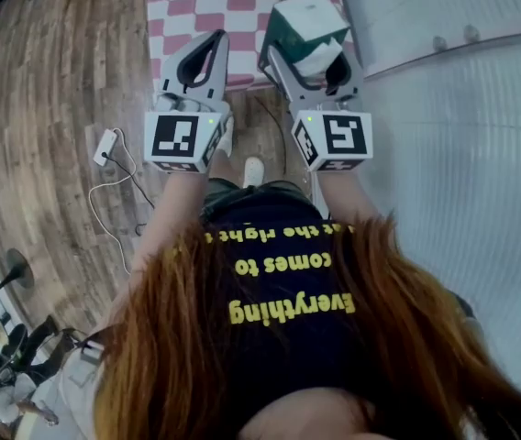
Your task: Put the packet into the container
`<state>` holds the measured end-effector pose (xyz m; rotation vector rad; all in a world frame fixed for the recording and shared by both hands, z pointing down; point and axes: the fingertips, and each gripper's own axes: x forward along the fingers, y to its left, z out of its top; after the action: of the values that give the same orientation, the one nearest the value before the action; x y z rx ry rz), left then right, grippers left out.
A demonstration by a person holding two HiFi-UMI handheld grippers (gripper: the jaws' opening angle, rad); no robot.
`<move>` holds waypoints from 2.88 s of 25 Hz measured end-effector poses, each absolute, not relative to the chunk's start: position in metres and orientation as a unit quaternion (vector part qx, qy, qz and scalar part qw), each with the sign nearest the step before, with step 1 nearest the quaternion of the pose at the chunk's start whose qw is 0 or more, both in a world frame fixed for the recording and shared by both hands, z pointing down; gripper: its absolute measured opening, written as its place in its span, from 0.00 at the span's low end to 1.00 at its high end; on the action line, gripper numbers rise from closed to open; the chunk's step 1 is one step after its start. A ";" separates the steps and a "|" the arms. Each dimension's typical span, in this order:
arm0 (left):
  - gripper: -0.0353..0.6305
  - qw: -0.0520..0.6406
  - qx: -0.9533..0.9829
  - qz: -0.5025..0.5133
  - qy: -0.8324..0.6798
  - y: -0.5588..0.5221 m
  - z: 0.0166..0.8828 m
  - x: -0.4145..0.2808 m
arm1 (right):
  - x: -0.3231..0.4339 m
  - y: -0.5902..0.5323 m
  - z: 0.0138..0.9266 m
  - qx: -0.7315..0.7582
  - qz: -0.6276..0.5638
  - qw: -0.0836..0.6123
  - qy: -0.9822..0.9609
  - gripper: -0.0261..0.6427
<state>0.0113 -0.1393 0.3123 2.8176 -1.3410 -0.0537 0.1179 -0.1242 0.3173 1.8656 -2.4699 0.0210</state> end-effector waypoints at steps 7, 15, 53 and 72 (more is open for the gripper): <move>0.05 -0.023 0.916 -0.021 -0.401 -0.198 0.337 0.033 | 0.134 -0.172 0.351 0.622 -0.001 0.009 -0.783 0.58; 0.05 -0.029 0.929 -0.019 -0.367 -0.273 0.349 0.047 | 0.143 -0.231 0.363 0.654 -0.001 -0.001 -0.756 0.58; 0.05 -0.003 0.914 -0.029 -0.406 -0.378 0.296 0.059 | 0.148 -0.337 0.313 0.611 0.031 0.039 -0.790 0.58; 0.05 -0.001 0.903 -0.025 -0.429 -0.378 0.304 0.037 | 0.171 -0.423 0.400 0.527 -0.016 0.283 -0.801 0.58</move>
<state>0.0366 -0.3779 0.3039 2.8389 -1.3482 -0.0801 0.1712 -0.4233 0.4001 1.4101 -2.1451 -0.0428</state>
